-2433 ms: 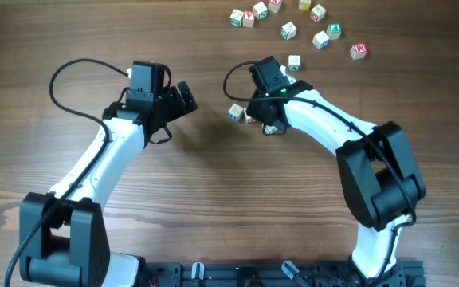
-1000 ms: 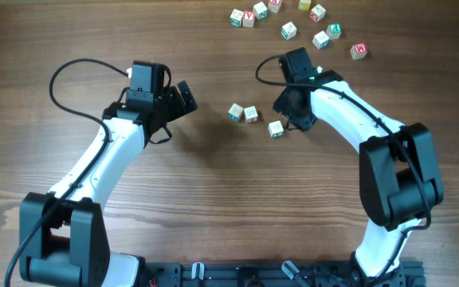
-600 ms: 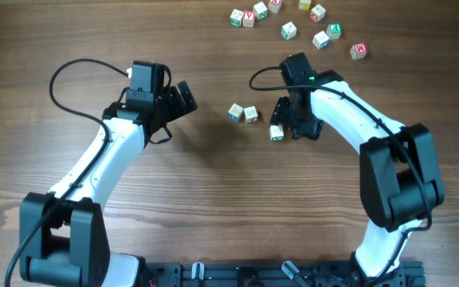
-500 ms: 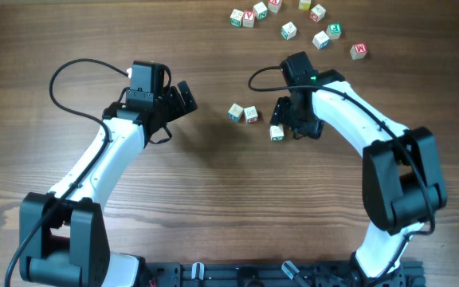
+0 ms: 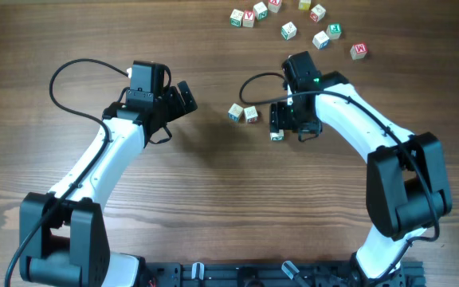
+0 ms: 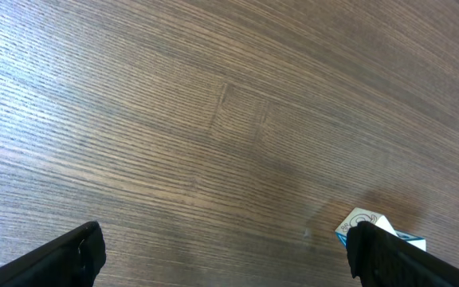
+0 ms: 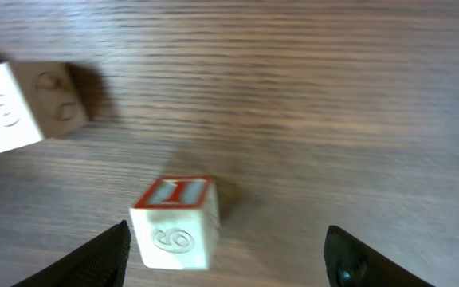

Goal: Form a circle
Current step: 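Grasp the '9' block with the right gripper and lift it, then carry the '9' block with the right gripper toward the 'Y' and '2' blocks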

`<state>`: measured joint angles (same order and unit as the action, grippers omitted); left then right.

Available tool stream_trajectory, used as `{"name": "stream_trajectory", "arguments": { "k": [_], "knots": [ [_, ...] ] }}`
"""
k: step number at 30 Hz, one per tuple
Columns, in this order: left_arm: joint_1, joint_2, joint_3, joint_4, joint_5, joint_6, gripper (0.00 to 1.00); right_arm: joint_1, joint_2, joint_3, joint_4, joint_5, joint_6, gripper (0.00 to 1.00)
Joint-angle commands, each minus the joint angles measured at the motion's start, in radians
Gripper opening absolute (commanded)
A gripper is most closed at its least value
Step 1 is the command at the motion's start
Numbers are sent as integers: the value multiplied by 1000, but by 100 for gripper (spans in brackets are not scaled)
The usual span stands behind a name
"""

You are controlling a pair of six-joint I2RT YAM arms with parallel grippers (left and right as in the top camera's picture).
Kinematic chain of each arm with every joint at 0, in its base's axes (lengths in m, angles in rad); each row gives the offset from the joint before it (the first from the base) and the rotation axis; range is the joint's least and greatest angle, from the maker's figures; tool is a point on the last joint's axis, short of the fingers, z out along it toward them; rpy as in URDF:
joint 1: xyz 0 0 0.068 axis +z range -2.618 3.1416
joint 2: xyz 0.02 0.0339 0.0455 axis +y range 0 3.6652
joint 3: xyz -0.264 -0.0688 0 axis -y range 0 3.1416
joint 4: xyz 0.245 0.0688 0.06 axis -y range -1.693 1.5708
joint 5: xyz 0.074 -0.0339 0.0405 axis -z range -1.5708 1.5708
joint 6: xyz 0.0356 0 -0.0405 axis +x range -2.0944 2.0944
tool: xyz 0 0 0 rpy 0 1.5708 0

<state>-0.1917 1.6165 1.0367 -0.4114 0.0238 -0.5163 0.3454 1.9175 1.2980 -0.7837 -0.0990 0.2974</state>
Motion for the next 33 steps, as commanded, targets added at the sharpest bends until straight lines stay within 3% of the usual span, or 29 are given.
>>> {"name": "stream_trajectory", "arguments": {
  "k": [1, 4, 9, 17, 33],
  "knots": [
    [0, -19, -3, 2, 1, 15, 100, 16, -21, -93, 89, -90, -118, 78],
    [0, -19, -3, 2, 1, 15, 100, 29, -21, -137, 146, -89, -114, 77],
    [0, -19, -3, 2, 1, 15, 100, 48, -21, -143, 166, -55, -111, 55],
    [0, -19, -3, 2, 1, 15, 100, 84, -22, -142, 154, -56, -56, 33],
    [0, -19, -3, 31, 0, 15, 100, 84, -57, -139, 121, -218, 55, 22]
  ]
}}
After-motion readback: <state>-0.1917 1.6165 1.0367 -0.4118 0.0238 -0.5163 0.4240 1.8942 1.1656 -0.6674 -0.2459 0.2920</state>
